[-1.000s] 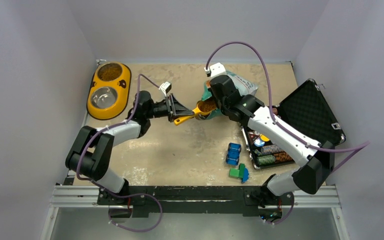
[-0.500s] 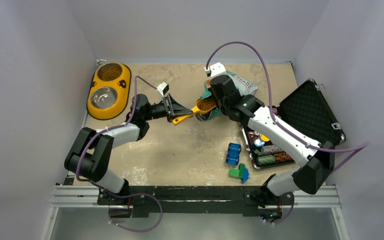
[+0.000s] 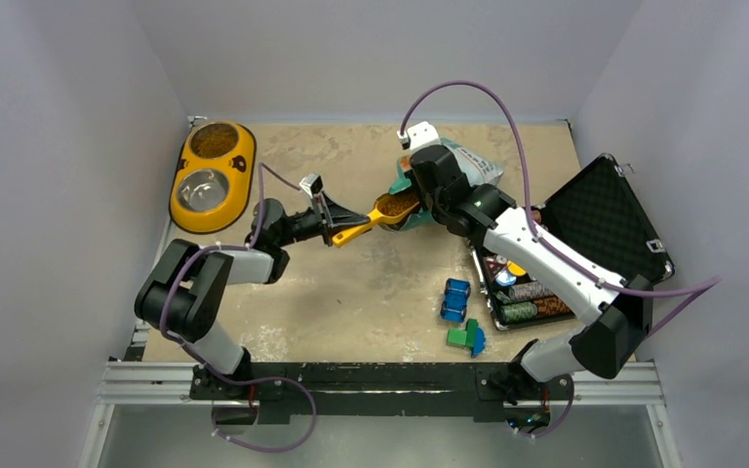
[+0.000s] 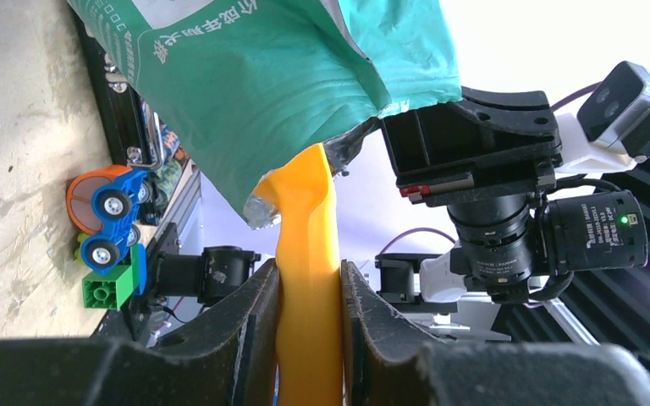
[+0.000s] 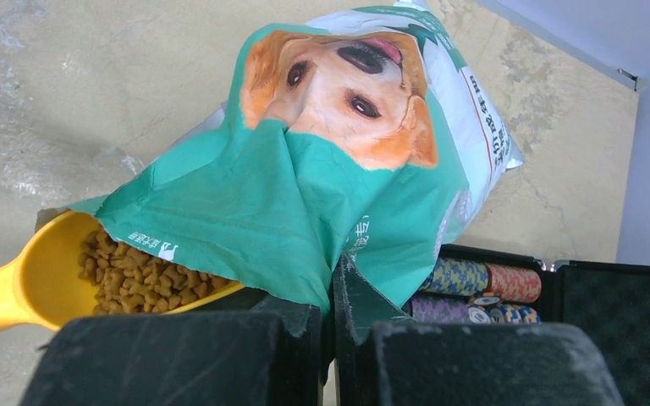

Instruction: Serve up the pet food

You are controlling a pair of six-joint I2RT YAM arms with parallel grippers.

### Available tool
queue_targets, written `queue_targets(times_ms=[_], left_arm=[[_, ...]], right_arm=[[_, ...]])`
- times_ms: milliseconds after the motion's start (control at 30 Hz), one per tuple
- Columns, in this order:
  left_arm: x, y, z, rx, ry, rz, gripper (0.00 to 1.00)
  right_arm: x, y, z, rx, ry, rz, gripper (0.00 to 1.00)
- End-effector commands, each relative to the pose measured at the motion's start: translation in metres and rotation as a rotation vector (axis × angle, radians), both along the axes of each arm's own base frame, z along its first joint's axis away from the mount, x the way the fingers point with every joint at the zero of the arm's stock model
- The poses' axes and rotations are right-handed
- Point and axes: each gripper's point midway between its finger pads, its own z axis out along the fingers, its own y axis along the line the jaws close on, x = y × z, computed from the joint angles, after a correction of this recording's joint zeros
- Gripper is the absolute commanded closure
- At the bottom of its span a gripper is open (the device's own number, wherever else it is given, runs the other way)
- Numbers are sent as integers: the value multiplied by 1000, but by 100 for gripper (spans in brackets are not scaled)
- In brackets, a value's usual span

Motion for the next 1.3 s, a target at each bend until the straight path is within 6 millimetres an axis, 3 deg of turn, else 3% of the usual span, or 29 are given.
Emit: queue_targets(times_ms=[0,67,200,433,1000,1133,1267], left_arm=[[47,23,37,-67,-137,209,100],[45,31,47,-129,-150,227,100],[27,35,37,-17,-163,185,100],[0,46,50,-12,-191,147,100],[-40,83,89,-7,-273,200,100],[-35,91,97,-17,-275,251,100],[-10,105,108,66,-302,334,100]], right_arm=[[6,2,92,192,-218,-12,100],[6,2,92,192,-217,-10,100],[9,0,92,205,-214,-25,100],[17,-2,88,199,-195,-68,100],[18,-2,87,186,-187,-78,100],[17,-2,91,195,-189,-75,100],[11,-3,90,213,-175,-69,100]])
